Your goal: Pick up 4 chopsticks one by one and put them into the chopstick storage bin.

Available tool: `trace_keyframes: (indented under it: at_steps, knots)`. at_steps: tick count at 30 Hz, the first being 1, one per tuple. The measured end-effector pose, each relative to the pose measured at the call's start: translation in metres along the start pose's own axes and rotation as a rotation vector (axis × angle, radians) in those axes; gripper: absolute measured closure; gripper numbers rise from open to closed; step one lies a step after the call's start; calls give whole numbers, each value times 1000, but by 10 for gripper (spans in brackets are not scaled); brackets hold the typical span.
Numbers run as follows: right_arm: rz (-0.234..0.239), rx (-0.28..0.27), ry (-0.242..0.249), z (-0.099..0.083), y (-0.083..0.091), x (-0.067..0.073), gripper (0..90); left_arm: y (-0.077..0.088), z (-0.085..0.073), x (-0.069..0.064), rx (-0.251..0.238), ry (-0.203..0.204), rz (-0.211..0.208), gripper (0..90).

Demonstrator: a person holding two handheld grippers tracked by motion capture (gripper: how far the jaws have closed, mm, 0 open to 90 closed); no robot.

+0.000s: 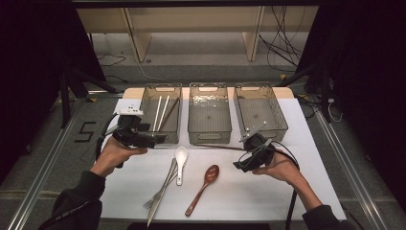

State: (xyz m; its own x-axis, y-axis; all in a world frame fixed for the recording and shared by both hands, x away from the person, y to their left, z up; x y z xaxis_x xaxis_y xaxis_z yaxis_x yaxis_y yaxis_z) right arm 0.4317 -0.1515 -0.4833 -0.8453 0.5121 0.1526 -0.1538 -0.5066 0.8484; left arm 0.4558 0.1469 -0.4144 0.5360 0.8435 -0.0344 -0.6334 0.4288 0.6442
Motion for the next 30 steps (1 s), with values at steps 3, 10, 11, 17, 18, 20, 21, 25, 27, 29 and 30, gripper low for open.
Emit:
trace_keyframes:
  at_steps: [3, 10, 11, 17, 18, 20, 21, 25, 27, 29, 30]
  knots:
    - [-7, -4, 3, 3, -1, -6, 278, 2, -5, -5, -8, -1, -3, 155]
    - [-19, 17, -1, 6, -6, -16, 280, 12, -21, -21, -30, 31, -58, 154]
    - [-17, 23, 0, 6, -6, -17, 281, 14, -23, -24, -37, 31, -60, 154]
    - [-33, 37, 15, 13, -8, -27, 298, 22, -34, -34, -67, 27, -34, 153]
    - [-33, 39, 11, 14, -8, -28, 301, 22, -37, -36, -60, 25, -35, 152]
    - [-37, 48, 5, 15, -12, -31, 303, 22, -43, -39, -52, 13, -30, 152]
    - [-39, 57, 4, 16, -14, -32, 306, 21, -46, -40, -48, 3, -23, 151]
    - [-48, 85, 8, 18, -24, -37, 312, 20, -53, -40, -43, -12, -6, 150]
    - [-46, 96, 6, 18, -29, -38, 312, 18, -57, -38, -35, -20, 5, 149]
    - [-42, 106, 5, 18, -33, -40, 312, 16, -61, -39, -24, -17, 1, 146]
    - [-44, 112, 1, 18, -35, -42, 311, 16, -63, -39, -21, -20, 3, 146]
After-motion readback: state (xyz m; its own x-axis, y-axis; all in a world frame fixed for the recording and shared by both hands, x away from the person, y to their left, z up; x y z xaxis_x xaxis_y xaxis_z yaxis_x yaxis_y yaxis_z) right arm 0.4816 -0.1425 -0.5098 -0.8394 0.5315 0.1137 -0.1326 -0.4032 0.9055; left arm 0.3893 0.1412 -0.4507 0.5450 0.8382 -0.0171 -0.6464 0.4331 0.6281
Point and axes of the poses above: each handheld gripper's, and its own axes: y roughly backward along the jaws, z roughly out of its top, x roughly to its left, the point moved 9 cm from there along -y, roughly forward along the jaws, and after that the axes turned 11 degrees about z, right-handed, at the moved point
